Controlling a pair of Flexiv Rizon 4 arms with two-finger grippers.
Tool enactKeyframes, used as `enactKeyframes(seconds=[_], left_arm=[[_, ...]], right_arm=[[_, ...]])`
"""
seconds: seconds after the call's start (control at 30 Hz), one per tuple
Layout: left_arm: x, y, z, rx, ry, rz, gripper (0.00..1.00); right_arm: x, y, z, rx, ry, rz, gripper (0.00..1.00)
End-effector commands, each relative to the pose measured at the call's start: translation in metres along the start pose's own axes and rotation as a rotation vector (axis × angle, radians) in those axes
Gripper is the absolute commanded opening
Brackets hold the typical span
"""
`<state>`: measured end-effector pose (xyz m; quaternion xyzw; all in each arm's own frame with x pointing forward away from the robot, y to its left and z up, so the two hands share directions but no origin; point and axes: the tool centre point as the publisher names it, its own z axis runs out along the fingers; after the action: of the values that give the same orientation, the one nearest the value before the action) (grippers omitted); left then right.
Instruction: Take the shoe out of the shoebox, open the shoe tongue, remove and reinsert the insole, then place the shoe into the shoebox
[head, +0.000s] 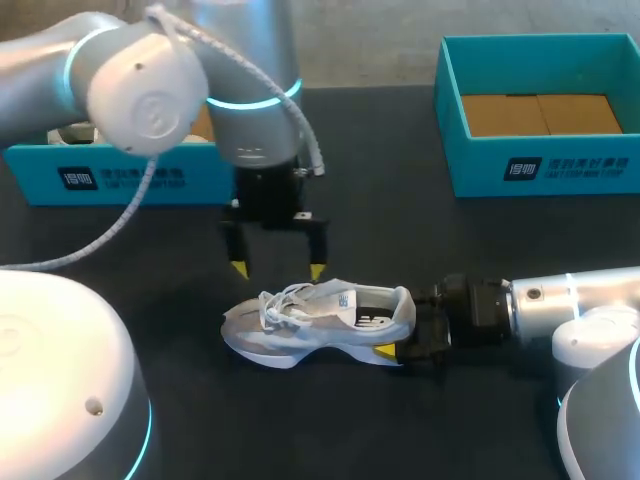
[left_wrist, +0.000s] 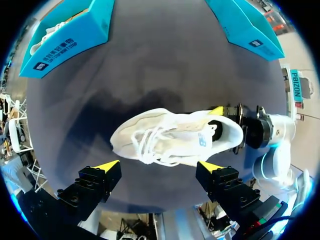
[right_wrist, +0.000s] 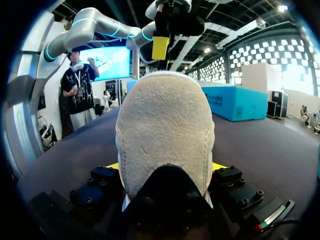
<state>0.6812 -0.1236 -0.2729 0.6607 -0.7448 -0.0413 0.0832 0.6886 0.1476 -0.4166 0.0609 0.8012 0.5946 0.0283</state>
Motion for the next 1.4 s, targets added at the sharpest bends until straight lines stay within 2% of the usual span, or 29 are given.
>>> enactKeyframes(seconds=[0.03, 0.27, 0.53, 0.9, 1.4], left_arm=[[0.030, -0.014, 0.012, -0.039, -0.065, 0.000, 1.00], [0.048, -0.020, 0.023, -0.044, -0.105, -0.009, 1.00], [0.062, -0.010, 0.040, -0.056, -0.165, -0.022, 1.00], [0.067, -0.008, 0.052, -0.032, -0.217, -0.057, 1.00], [0.065, -0.018, 0.068, -0.037, -0.317, -0.102, 1.00]], right_arm=[[0.001, 0.000, -0.001, 0.003, -0.001, 0.001, 0.00], [0.001, 0.000, -0.001, 0.003, -0.001, 0.001, 0.00], [0.001, 0.000, -0.001, 0.003, -0.001, 0.001, 0.00], [0.001, 0.000, -0.001, 0.003, -0.001, 0.001, 0.00], [0.001, 0.000, -0.001, 0.003, -0.001, 0.001, 0.00]])
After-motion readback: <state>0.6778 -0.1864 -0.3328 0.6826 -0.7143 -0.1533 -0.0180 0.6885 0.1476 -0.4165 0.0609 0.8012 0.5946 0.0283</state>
